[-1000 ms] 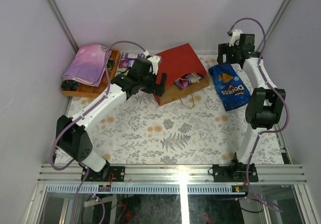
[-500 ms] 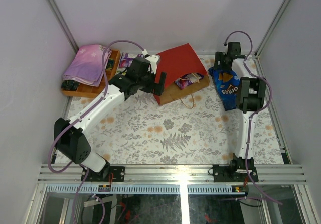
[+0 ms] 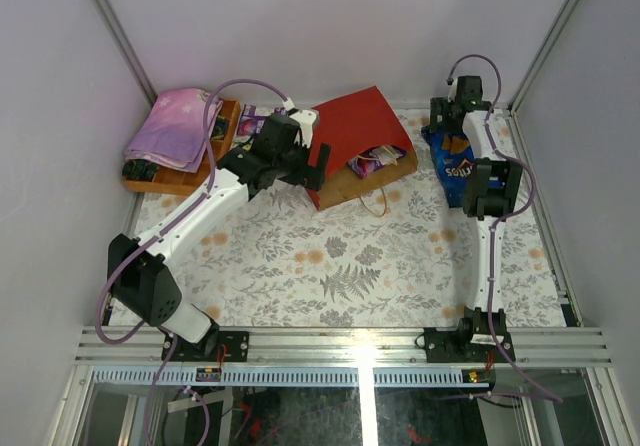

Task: Take the snacks out of the paper bag
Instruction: Place the snack at the corner of the board.

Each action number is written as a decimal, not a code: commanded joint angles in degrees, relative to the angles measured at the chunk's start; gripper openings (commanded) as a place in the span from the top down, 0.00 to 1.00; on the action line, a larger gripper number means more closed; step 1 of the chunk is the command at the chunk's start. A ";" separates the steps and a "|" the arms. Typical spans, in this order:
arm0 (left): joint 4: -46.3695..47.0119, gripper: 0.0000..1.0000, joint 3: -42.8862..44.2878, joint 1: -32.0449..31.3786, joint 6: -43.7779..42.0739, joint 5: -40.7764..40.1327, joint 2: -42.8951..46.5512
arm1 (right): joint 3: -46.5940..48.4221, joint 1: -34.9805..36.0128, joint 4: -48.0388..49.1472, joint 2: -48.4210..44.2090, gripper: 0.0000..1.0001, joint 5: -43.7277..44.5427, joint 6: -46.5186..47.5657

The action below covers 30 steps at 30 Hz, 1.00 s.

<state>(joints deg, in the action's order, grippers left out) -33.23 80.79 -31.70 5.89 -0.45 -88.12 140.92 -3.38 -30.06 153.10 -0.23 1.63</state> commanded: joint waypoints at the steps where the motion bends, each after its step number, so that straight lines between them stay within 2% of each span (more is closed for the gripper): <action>1: -0.56 0.00 1.29 0.54 -0.87 -1.09 -0.26 | 0.64 -2.22 -3.43 0.95 0.01 -0.56 3.98; 5: -0.55 0.00 1.72 0.46 -0.79 -0.65 -0.72 | 1.10 -2.66 -0.73 0.83 0.00 -1.47 8.82; 9: -0.69 0.00 2.42 0.45 -0.45 0.17 -1.54 | 0.07 -3.02 6.02 1.12 0.01 -3.52 11.23; 13: -0.78 0.00 2.19 0.46 -0.44 -0.83 -0.82 | 0.38 -3.58 13.11 1.15 0.01 -7.82 8.34; 17: -1.10 0.00 2.17 0.42 -0.32 -0.85 -0.53 | 6.21 -3.74 15.19 3.37 0.01 -12.41 5.12; 19: -1.18 0.00 2.07 0.41 -0.27 -0.61 -0.15 | 5.37 -3.72 18.28 1.60 0.01 -14.92 3.96; 23: -0.94 0.00 0.50 0.48 -0.34 -1.44 2.21 | -4.61 -3.70 28.44 -7.89 0.00 -15.11 -0.61; 26: 0.09 0.00 -1.19 0.49 -0.44 -2.46 3.40 | -13.38 -3.65 35.33 -17.41 0.00 -14.70 -8.57; 28: 1.08 0.00 -1.90 0.50 -0.17 -3.07 3.95 | -23.94 -3.55 41.15 -26.05 0.00 -14.82 -14.99; 30: 2.32 0.00 -2.55 0.68 0.27 -3.56 4.68 | -39.35 -3.21 48.99 -36.55 0.00 -12.75 -21.72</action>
<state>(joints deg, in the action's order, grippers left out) -33.87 79.81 -31.70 5.76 -1.85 -85.71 117.60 -7.25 -0.30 137.73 -13.19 -5.87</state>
